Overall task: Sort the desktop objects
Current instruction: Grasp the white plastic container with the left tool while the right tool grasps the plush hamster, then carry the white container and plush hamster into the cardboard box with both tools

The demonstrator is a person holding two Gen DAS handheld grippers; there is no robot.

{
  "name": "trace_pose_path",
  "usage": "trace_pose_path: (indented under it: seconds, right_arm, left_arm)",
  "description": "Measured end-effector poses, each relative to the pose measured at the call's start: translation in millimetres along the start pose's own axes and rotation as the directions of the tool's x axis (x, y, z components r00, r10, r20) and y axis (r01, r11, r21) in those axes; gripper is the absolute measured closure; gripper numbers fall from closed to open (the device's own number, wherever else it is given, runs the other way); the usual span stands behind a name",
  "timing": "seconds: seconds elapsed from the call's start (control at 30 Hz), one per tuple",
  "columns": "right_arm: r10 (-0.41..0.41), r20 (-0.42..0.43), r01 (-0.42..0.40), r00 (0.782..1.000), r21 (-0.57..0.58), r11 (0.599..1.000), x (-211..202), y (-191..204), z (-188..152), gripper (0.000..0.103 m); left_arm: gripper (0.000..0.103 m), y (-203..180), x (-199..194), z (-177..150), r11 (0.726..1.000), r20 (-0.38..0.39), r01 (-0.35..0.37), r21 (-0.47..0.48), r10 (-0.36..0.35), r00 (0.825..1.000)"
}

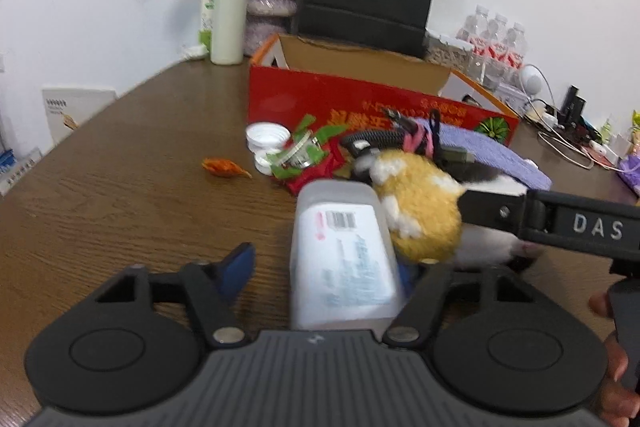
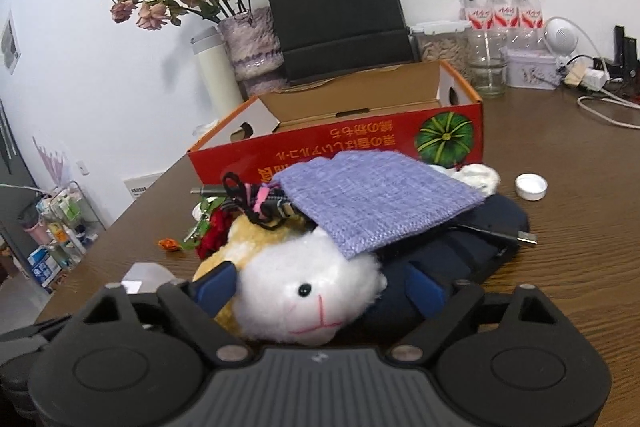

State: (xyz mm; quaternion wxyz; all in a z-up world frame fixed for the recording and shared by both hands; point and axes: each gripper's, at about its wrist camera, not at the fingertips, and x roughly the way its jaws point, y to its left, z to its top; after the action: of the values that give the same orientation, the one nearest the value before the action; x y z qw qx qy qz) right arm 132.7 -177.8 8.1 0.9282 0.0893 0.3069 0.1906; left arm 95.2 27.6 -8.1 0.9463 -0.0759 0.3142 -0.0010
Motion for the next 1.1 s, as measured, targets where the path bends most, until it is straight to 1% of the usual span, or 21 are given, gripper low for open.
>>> trace_pose_path:
  seconds: [0.03,0.07,0.13,0.27,0.33,0.53,0.8,0.87,0.93,1.0,1.1]
  right_arm:
    - [0.025,0.001,-0.025,1.000,0.000,1.000,-1,0,0,0.034]
    - [0.040,0.004,-0.040,0.999,0.003,0.999,-2,0,1,0.036]
    - [0.051,0.017,-0.051,0.999,0.004,0.999,-6,0,0,0.046]
    - [0.078,0.028,-0.079,0.997,0.035,0.996,-15,-5,-3,0.055]
    - [0.098,0.039,-0.099,0.994,0.044,0.994,-22,-7,-6,0.063]
    - [0.135,0.078,-0.138,0.988,0.041,0.990,-46,-8,-12,0.072]
    - [0.156,0.110,-0.159,0.982,0.019,0.987,-76,-8,-18,0.073]
    - [0.154,0.105,-0.154,0.982,-0.005,0.988,-80,-7,-19,0.072]
    - [0.133,0.087,-0.135,0.987,0.011,0.991,-79,-10,-20,0.063]
    - [0.116,0.052,-0.118,0.992,0.043,0.992,-74,-14,-21,0.059]
    - [0.105,0.002,-0.105,0.994,0.075,0.992,-62,-17,-27,0.047]
  left_arm:
    - [0.057,1,2,1,1.000,-0.015,0.014,-0.007,-0.014,1.000]
    - [0.056,2,3,0,1.000,-0.025,0.019,-0.011,-0.019,0.999]
    - [0.057,5,1,-2,1.000,-0.020,0.020,-0.016,-0.020,1.000]
    - [0.057,11,-5,-3,0.999,-0.008,0.025,-0.030,-0.025,1.000]
    - [0.057,14,-10,-3,0.999,0.001,0.024,-0.035,-0.024,1.000]
    - [0.057,22,-28,-1,0.998,0.025,0.030,-0.056,-0.029,0.999]
    - [0.057,24,-52,0,0.998,0.073,0.039,-0.048,-0.035,0.997]
    - [0.058,25,-54,-2,0.998,0.075,0.033,-0.047,-0.029,0.997]
    - [0.058,26,-51,-5,0.998,0.060,0.028,-0.052,-0.025,0.998]
    - [0.058,27,-48,-10,0.998,0.041,0.024,-0.056,-0.021,0.999]
    - [0.058,28,-40,-14,0.998,0.007,0.018,-0.055,-0.018,1.000]
